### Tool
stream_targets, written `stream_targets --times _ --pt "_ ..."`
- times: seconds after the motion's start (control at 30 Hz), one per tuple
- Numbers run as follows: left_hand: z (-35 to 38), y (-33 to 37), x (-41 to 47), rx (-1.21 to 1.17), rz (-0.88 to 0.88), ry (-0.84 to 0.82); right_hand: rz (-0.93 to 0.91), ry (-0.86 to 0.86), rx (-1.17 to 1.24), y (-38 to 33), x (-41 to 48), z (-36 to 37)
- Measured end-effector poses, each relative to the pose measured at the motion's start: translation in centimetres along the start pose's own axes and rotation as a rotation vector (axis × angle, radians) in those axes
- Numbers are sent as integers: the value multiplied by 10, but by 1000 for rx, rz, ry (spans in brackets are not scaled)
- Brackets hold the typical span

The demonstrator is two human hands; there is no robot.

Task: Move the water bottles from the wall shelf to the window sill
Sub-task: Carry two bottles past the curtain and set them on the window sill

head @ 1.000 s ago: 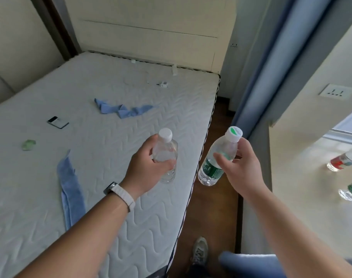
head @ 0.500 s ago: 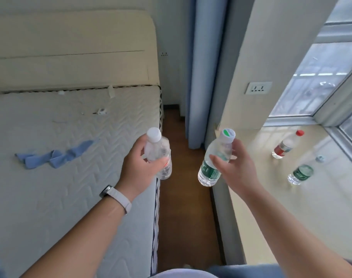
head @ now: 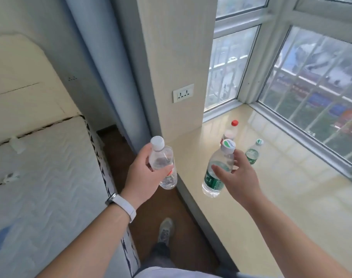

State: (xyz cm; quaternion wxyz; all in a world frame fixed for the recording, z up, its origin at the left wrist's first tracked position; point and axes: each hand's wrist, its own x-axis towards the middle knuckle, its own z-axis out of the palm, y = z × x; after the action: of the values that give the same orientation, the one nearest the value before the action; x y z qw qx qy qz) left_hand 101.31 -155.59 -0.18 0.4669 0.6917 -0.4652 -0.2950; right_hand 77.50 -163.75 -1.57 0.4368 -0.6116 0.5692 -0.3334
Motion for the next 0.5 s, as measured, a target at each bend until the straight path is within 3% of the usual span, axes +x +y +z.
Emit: stream_targets --times 0.5 --pt "97 -25 213 24 49 -637 351 495 -36 22 60 6"
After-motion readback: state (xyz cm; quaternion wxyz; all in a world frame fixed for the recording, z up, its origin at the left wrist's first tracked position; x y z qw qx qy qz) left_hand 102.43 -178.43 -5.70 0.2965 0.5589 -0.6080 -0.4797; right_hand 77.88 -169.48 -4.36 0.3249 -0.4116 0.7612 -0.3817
